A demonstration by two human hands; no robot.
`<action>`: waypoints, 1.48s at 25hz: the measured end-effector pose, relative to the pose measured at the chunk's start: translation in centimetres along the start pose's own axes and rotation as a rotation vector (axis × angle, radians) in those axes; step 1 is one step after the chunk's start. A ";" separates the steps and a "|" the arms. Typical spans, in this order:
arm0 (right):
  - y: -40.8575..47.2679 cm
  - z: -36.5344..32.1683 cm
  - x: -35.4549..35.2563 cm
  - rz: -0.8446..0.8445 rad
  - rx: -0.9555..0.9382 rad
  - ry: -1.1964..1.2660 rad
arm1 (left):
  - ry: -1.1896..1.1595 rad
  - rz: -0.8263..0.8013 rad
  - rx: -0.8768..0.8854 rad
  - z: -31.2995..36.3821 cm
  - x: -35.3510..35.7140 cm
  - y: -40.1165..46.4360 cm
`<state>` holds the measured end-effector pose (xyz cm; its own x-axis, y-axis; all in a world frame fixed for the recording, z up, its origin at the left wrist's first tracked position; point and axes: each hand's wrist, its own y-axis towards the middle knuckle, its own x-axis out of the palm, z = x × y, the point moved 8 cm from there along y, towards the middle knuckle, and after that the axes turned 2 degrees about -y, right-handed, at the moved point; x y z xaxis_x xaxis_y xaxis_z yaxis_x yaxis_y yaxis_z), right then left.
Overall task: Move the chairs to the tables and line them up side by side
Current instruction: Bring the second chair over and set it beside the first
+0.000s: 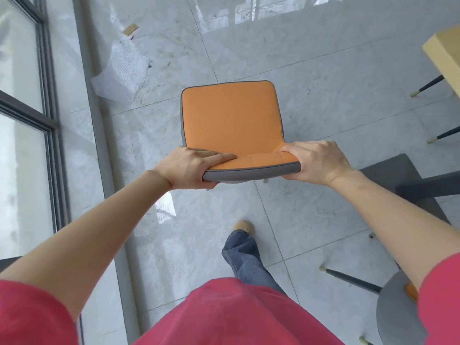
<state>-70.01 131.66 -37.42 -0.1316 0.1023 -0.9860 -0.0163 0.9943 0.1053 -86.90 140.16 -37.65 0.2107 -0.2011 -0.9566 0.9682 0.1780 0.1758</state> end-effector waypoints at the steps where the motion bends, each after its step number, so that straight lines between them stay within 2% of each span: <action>1: 0.4 0.5 0.1 -0.005 0.014 0.007 | -0.002 0.001 -0.008 -0.5 0.0 0.4; 10: 1.2 1.9 1.3 -0.201 0.133 0.028 | -0.033 -0.026 -0.074 -1.5 0.3 1.2; 16: 0.7 1.3 1.6 -0.338 0.275 0.027 | -0.099 -0.157 -0.131 -2.6 1.6 0.5; 26: -5.5 -7.5 2.3 -0.325 0.609 0.009 | -0.110 -0.433 0.102 -2.6 1.7 -3.2; 37: -13.9 -16.2 1.9 -0.276 0.968 0.012 | -0.010 -0.503 0.399 2.4 1.9 -6.0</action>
<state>-86.10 117.54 -38.70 -0.2546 -0.1304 -0.9582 0.7642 0.5800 -0.2820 -91.98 136.38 -39.92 -0.2829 -0.1760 -0.9429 0.9244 -0.3124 -0.2190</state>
